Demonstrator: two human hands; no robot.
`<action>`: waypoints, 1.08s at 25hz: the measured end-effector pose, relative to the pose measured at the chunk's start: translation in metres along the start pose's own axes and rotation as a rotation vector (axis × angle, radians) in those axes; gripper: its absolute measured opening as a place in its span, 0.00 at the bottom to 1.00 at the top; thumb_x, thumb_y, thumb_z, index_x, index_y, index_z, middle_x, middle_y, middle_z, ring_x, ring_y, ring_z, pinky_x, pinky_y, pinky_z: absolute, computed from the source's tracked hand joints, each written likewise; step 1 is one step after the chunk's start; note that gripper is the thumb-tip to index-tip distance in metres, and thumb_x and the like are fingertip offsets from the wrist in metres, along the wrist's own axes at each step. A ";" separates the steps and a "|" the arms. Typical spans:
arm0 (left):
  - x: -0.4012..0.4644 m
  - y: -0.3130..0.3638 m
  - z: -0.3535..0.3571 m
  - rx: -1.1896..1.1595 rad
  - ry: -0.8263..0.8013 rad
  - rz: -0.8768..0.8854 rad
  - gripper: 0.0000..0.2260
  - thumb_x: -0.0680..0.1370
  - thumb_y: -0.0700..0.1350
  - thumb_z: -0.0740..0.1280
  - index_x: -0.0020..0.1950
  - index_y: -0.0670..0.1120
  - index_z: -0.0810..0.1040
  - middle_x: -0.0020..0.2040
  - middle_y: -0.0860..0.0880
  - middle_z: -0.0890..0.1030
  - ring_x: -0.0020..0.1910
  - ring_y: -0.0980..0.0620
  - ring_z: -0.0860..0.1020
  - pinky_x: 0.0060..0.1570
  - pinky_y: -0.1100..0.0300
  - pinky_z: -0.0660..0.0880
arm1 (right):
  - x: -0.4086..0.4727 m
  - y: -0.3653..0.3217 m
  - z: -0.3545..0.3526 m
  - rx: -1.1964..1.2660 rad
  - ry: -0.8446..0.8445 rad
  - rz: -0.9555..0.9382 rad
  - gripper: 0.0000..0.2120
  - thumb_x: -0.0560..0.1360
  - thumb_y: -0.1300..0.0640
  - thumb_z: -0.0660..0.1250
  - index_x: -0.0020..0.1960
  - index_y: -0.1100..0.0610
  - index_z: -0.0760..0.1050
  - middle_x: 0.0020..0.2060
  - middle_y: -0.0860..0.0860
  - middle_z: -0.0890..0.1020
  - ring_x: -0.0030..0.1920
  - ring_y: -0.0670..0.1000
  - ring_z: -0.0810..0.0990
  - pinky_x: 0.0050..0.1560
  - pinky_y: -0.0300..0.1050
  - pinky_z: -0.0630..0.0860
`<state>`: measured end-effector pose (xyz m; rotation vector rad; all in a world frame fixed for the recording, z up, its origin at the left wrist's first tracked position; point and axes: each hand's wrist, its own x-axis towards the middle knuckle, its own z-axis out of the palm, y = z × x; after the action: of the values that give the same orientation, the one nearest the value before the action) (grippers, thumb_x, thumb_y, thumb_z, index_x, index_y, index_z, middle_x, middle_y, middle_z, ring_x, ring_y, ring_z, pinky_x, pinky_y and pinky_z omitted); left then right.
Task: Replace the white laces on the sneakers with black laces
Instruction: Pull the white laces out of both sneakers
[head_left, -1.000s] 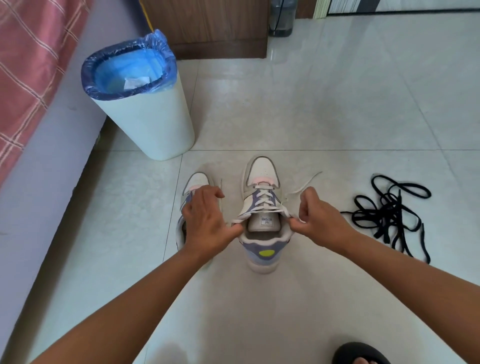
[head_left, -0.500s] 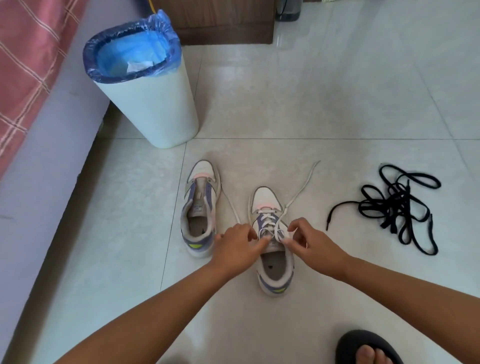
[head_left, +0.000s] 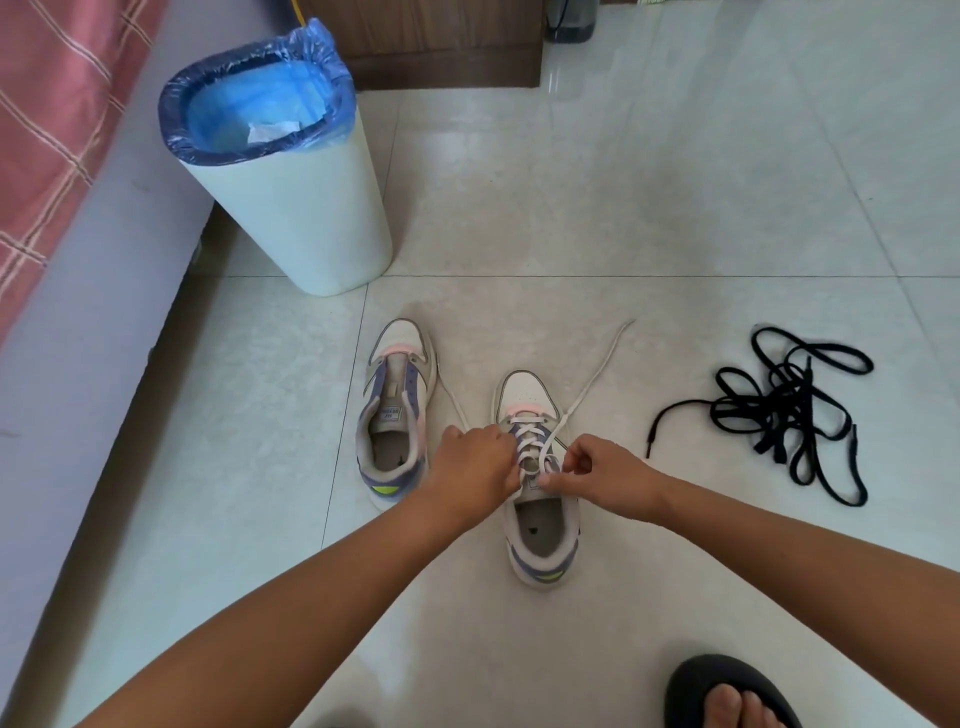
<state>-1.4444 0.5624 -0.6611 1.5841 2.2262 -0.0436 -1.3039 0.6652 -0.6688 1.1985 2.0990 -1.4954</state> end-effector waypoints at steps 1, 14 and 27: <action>-0.002 0.001 0.002 0.089 0.003 0.055 0.11 0.80 0.48 0.56 0.58 0.45 0.73 0.56 0.46 0.77 0.54 0.45 0.76 0.52 0.54 0.66 | -0.002 -0.001 0.002 -0.154 -0.020 -0.004 0.15 0.71 0.45 0.71 0.38 0.51 0.66 0.35 0.46 0.72 0.37 0.47 0.70 0.34 0.39 0.64; 0.015 0.003 -0.009 -0.811 -0.606 -0.436 0.11 0.79 0.44 0.59 0.39 0.41 0.73 0.34 0.45 0.73 0.29 0.51 0.70 0.28 0.63 0.63 | -0.007 0.004 0.007 -0.560 0.129 0.004 0.13 0.75 0.46 0.60 0.40 0.52 0.62 0.32 0.46 0.68 0.38 0.52 0.70 0.29 0.41 0.60; 0.013 -0.002 0.001 -1.148 -0.415 -0.596 0.09 0.79 0.45 0.62 0.40 0.43 0.72 0.32 0.48 0.70 0.26 0.54 0.66 0.24 0.67 0.58 | -0.003 0.008 0.001 -0.516 0.153 0.033 0.11 0.75 0.47 0.60 0.45 0.55 0.64 0.40 0.50 0.73 0.40 0.53 0.72 0.34 0.44 0.63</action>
<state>-1.4495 0.5730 -0.6669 0.2558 1.7245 0.5694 -1.2965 0.6634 -0.6722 1.1591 2.3464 -0.7850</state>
